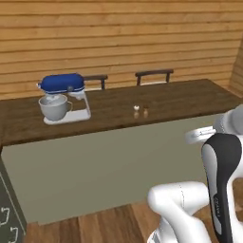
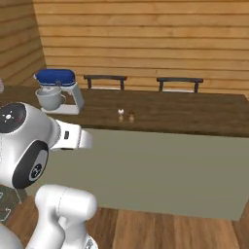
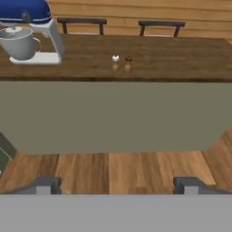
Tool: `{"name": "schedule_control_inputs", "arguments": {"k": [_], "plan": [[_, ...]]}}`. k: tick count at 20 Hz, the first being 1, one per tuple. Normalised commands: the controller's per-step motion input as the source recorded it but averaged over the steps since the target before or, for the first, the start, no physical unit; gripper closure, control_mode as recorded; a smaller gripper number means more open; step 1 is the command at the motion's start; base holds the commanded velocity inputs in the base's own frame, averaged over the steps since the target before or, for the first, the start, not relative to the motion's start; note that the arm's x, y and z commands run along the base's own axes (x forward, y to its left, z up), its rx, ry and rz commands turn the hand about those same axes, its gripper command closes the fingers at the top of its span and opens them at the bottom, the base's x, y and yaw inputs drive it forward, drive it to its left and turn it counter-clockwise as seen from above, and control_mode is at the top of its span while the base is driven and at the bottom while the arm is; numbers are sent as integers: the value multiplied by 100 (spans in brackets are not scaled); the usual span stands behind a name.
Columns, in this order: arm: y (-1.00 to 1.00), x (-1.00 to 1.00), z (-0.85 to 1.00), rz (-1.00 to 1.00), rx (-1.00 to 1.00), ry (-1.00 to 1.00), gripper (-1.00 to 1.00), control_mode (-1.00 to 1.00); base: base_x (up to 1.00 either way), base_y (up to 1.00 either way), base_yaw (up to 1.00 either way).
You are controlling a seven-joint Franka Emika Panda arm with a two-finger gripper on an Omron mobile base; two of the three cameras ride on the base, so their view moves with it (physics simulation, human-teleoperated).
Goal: Navigate to the stand mixer.
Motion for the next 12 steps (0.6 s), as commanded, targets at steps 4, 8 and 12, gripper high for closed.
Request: {"name": "schedule_control_inputs", "arguments": {"k": [4,8,12], "plan": [[0,0,0,0,0,0,-100,100,100,100,0],[0,0,0,0,0,0,-100,100,99,100,9],[0,0,0,0,0,0,-100,100,98,92,39]]}}
